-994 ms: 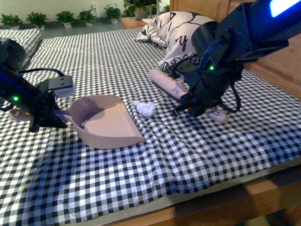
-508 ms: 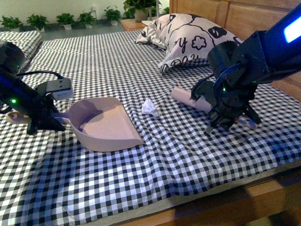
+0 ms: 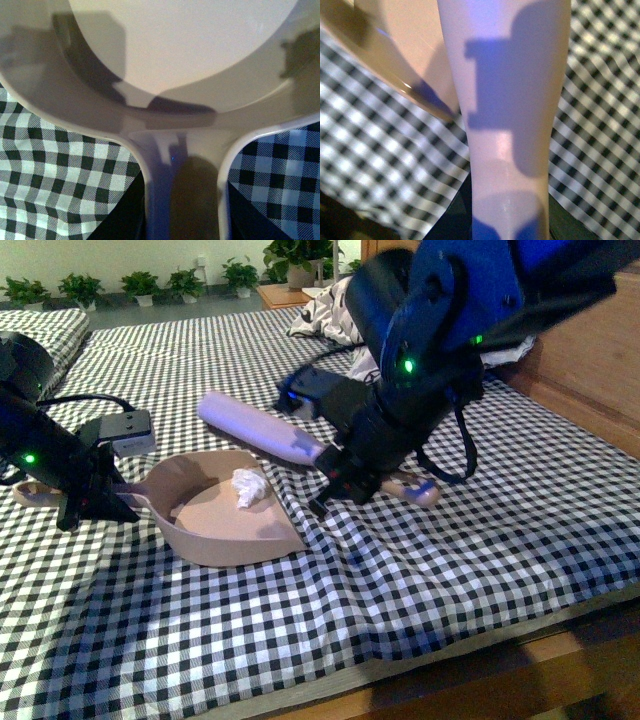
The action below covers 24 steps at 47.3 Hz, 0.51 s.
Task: Clean up trash
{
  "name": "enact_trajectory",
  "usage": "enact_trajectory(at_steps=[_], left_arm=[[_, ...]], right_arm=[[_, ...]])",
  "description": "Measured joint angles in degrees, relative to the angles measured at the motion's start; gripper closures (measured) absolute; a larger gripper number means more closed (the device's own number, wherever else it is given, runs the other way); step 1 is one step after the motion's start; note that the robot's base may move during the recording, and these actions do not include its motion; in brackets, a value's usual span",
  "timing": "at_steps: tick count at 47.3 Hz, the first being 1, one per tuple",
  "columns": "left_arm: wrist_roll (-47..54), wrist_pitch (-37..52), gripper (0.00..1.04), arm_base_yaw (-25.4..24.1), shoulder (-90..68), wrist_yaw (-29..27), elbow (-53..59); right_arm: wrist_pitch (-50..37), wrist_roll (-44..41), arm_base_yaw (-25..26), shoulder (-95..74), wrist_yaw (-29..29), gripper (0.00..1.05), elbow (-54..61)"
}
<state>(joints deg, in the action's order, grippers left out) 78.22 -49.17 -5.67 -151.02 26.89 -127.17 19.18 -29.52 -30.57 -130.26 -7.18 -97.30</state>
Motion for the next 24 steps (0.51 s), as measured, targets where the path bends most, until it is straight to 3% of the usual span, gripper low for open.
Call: enact_trajectory(at_steps=[5,12,24], left_arm=[[0.0,0.1,0.79,0.0,0.0,0.1,0.0],[-0.5,1.8,0.79,0.0,0.2,1.4,0.2],[-12.3,19.3,0.79,-0.6,7.6,14.8,10.2]], right_arm=[[0.5,3.8,-0.9,4.0,-5.0,0.88,-0.2],[-0.1,6.7,1.4,4.9,-3.5,0.88,-1.6],[-3.6,12.0,6.9,5.4,-1.4,0.88,0.1]])
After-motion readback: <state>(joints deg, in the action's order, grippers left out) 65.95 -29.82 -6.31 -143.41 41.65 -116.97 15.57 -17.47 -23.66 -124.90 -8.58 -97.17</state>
